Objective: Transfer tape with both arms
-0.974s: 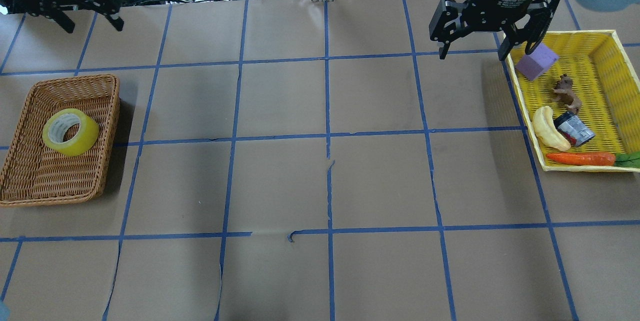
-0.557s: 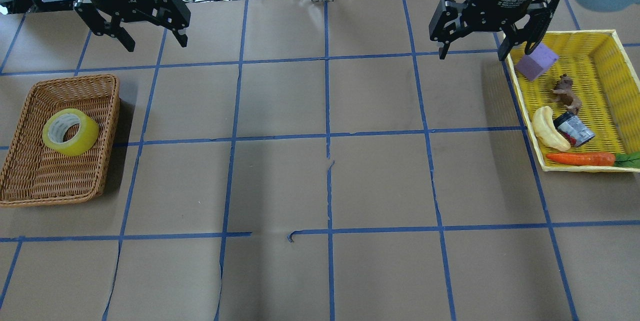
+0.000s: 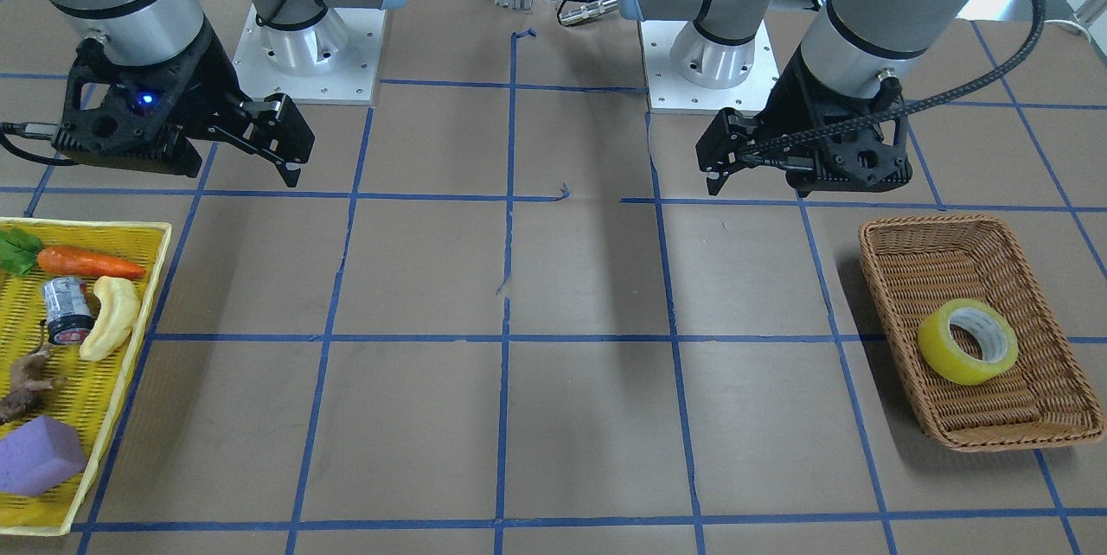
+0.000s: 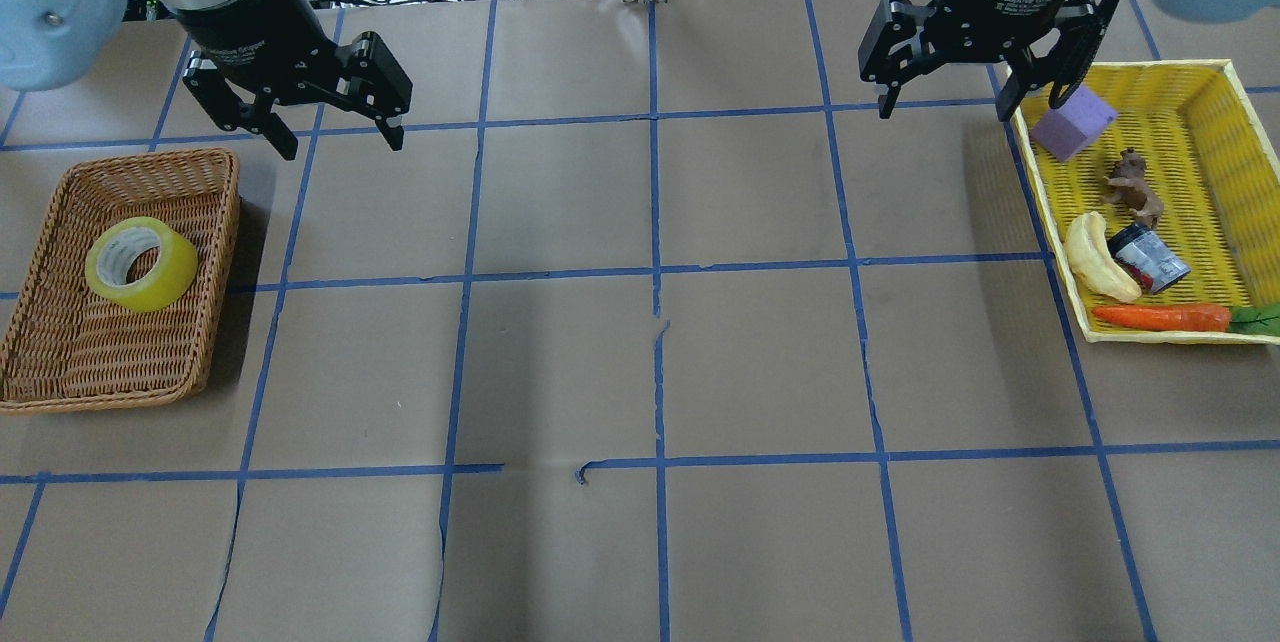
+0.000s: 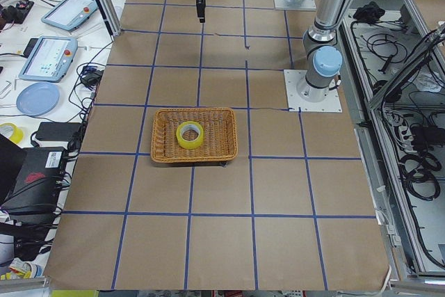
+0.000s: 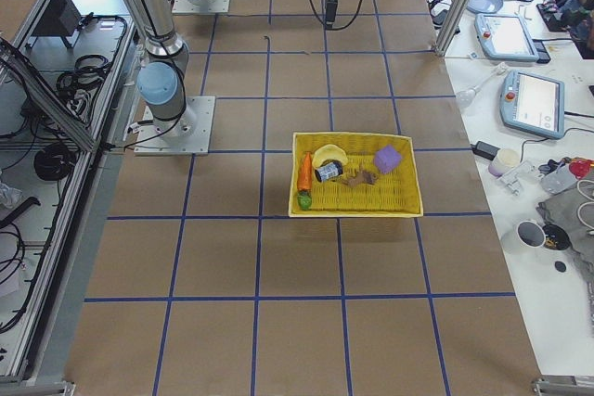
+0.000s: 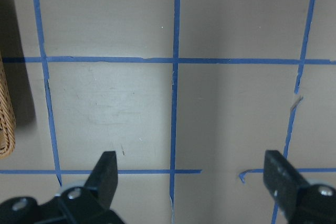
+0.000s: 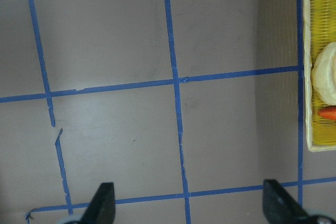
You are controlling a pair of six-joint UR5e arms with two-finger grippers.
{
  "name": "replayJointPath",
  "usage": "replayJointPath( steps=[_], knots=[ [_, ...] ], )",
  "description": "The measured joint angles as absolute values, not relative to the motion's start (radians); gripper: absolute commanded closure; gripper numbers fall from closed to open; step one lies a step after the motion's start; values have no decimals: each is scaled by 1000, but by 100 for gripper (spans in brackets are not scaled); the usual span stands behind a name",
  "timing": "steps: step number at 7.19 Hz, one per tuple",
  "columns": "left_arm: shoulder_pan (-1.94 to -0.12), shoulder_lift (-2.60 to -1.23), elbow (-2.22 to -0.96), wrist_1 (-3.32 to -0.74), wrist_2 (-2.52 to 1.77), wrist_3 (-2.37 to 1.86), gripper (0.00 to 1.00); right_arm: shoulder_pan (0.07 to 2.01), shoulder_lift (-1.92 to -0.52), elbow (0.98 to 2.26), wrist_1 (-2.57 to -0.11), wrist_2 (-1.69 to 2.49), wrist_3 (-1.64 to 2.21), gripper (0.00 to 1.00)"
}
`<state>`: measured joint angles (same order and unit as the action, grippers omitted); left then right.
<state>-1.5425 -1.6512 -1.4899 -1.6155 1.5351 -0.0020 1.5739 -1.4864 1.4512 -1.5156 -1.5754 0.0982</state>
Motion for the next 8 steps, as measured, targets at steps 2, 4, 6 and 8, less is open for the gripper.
replayJointPath(
  steps=[2,4,6,8],
  knots=[
    [-1543,-1639,-1501,-1614,1535,-2,0,1574,-1486,1451,-1516,-1575,98,0],
    [-1543,-1633,-1507,-1614,1534,-2,0,1574,-1486,1451,-1516,-1575,98,0],
    [-1542,-1631,-1509,-1614,1535,-2,0,1574,-1486,1451,-1516,-1575,98,0],
    [-1542,-1629,-1510,-1614,1535,-2,0,1574,-1486,1451,-1516,-1575,98,0]
  ],
)
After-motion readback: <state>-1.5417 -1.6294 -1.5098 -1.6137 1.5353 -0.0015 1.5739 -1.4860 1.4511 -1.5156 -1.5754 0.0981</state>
